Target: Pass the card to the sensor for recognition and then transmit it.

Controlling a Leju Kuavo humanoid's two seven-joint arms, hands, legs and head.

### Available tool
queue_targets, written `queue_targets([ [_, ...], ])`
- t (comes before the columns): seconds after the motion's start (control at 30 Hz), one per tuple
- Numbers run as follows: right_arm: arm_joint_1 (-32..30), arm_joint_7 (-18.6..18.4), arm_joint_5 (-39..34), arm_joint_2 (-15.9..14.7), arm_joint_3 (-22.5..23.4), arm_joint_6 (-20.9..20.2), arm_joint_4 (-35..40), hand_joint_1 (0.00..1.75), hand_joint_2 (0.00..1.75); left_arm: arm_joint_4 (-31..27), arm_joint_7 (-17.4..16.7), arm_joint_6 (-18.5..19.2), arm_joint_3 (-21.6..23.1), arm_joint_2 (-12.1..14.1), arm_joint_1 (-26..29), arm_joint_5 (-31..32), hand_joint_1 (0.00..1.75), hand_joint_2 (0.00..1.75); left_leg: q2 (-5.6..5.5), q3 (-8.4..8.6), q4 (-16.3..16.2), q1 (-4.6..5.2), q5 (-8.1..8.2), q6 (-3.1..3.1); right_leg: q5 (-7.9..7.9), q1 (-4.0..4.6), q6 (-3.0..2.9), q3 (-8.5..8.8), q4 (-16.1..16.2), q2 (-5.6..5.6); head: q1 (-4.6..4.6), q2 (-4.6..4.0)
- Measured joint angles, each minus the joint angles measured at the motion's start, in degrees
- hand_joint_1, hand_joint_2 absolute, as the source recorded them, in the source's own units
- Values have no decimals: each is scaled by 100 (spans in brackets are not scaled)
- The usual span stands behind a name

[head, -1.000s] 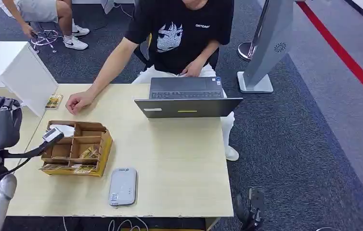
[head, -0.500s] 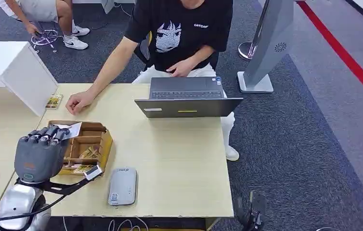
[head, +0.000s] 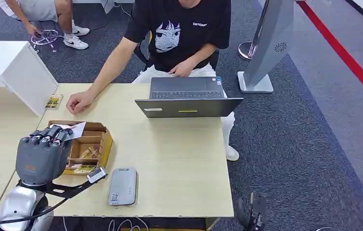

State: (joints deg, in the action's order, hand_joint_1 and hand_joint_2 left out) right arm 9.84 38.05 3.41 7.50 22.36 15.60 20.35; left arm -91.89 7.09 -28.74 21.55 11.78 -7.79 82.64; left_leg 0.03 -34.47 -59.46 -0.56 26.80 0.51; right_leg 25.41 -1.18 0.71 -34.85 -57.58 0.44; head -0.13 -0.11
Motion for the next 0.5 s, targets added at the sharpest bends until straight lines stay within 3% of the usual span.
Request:
queue_targets([
  [0.1, -8, 52, 85, 11, 4, 63, 22, 0, 175, -30, 581, 650, 307, -44, 111, 299, 175, 175, -2, -1, 0, 2, 2, 3, 3, -2, 4, 1, 1, -5, 0, 0],
  [0.27, 2, 85, 122, 39, 4, 81, 33, 0, 175, 195, 171, 577, 1371, -180, 370, 516, 175, 175, -1, -9, 0, 8, 5, 4, 3, -8, 4, -7, 2, -3, 15, 0],
  [0.5, -31, 105, 107, 48, 15, 85, 57, 0, 175, 219, 154, 721, 1624, -171, 374, 475, 175, 175, -1, -9, 0, 6, 4, 5, 3, -7, 4, -9, 1, -4, 2, 0],
])
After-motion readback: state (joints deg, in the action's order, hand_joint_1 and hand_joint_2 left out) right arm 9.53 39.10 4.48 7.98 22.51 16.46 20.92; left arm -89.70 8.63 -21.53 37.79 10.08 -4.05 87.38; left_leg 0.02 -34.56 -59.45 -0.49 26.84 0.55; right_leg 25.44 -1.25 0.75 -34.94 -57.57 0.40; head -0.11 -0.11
